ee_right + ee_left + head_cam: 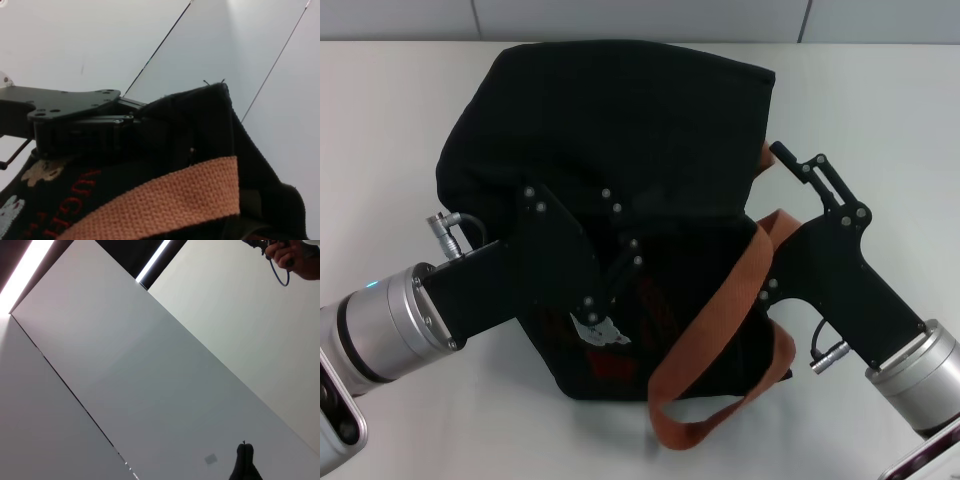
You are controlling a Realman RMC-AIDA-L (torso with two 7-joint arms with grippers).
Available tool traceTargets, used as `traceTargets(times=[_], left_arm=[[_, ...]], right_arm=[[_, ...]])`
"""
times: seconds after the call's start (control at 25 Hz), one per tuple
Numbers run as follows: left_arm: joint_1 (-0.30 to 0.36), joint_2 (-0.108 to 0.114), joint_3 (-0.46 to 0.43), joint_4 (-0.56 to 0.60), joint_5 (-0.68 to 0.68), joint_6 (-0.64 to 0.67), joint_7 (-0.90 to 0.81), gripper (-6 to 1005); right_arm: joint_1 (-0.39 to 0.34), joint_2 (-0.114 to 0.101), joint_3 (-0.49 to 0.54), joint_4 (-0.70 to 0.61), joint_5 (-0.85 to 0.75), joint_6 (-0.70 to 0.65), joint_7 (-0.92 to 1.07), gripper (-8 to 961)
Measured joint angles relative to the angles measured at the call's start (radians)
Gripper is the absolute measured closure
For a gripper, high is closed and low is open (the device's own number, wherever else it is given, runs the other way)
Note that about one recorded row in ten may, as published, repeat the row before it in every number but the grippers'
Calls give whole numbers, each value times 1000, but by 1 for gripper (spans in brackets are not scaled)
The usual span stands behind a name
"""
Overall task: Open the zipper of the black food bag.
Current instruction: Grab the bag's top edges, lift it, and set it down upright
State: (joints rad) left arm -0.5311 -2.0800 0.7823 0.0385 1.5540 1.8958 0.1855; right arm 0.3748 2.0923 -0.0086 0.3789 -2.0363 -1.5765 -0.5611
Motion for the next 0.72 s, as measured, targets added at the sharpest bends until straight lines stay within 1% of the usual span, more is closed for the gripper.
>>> traceTargets(times=[0.32, 0.44, 0.72], left_arm=[[-3, 0, 0, 0, 0, 0, 0, 895], [-4, 0, 0, 0, 0, 0, 0, 895], [-4, 0, 0, 0, 0, 1, 0, 894]], right_arm=[[-6, 0, -3, 7, -4, -5, -44, 220], [-6, 0, -4, 8, -4, -6, -63, 453], [3, 0, -3, 8, -4, 6, -91, 537]])
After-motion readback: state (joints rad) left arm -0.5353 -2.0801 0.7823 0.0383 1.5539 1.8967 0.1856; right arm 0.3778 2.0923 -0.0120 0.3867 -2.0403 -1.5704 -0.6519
